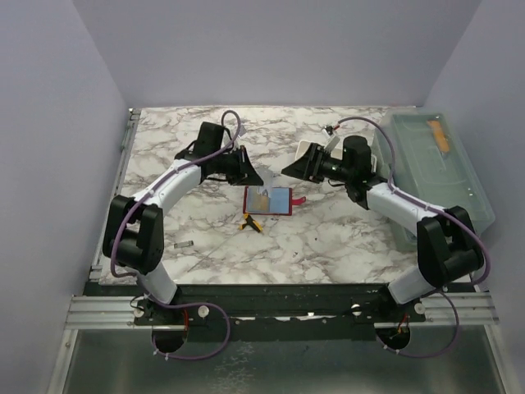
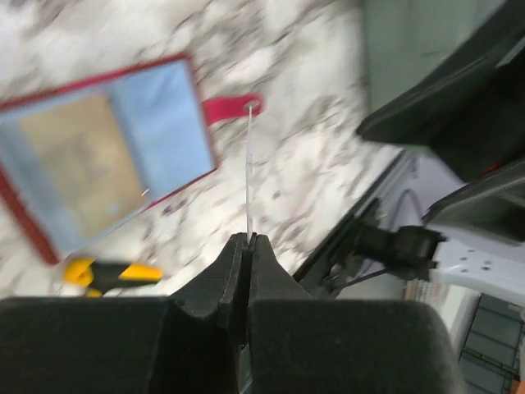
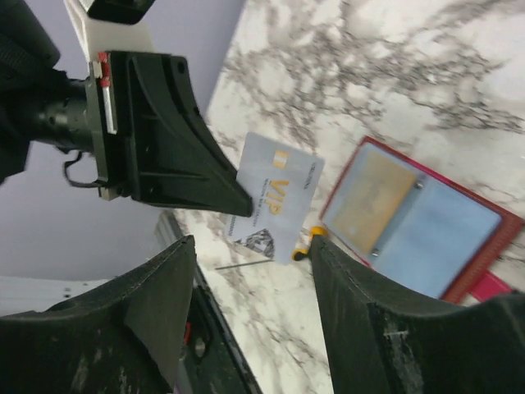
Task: Put the credit cards into the card holder
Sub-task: Insert the credit card into the card holder.
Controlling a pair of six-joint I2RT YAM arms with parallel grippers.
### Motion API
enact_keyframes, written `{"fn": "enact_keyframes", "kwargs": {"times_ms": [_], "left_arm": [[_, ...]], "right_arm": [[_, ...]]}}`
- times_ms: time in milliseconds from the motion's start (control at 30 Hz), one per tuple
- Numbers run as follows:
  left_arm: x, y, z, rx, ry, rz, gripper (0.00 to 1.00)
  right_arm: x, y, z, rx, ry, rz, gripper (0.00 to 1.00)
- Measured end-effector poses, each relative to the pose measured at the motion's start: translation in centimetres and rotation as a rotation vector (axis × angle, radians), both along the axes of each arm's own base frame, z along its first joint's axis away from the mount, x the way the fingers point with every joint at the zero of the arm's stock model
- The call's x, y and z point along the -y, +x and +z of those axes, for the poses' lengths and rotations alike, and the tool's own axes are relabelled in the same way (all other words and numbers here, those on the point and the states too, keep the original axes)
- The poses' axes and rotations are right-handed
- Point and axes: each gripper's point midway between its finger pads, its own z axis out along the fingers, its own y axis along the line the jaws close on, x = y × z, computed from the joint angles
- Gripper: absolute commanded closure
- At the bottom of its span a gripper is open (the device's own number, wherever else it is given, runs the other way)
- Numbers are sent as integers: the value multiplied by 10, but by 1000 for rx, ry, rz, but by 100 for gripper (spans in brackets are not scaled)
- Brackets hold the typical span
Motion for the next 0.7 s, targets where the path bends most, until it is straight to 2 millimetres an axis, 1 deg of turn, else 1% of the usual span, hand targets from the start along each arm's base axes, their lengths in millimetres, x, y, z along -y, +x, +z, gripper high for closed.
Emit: {"fn": "enact_keyframes", "kwargs": {"times_ms": [33, 67, 100, 133, 167, 200, 267, 333, 400, 467, 600, 700], "left_arm": [[-5, -4, -14, -27, 45, -7, 100], [-10, -8, -27, -60, 82, -13, 100], [-14, -13, -39, -92, 112, -22, 100], [-15, -13, -44, -88, 127, -34, 100], [-19, -21, -63, -157, 161, -48, 100], [-21, -25, -75, -191, 182, -64, 100], [-24, -30, -92, -241, 210, -83, 100], [-24, -31, -105, -278, 226, -102, 100], [-23, -28, -114, -297, 231, -117, 100], [-20, -23, -116, -301, 228, -128, 100], [-14, -13, -114, -287, 210, -145, 100], [-12, -9, -114, -281, 199, -155, 100]], "right_arm": [[1, 2, -9, -13, -28, 4, 42], [2, 4, -20, -31, -58, 10, 49], [2, 7, -30, -52, -86, 20, 57], [1, 10, -43, -80, -116, 35, 64], [-1, 13, -55, -101, -142, 53, 69], [-2, 16, -67, -129, -165, 69, 73], [-4, 19, -92, -175, -211, 99, 83], [-2, 18, -114, -216, -251, 121, 91], [0, 16, -133, -250, -285, 139, 97], [0, 17, -145, -266, -309, 152, 99], [1, 18, -159, -279, -335, 166, 99], [2, 19, -166, -285, -346, 168, 100]]}}
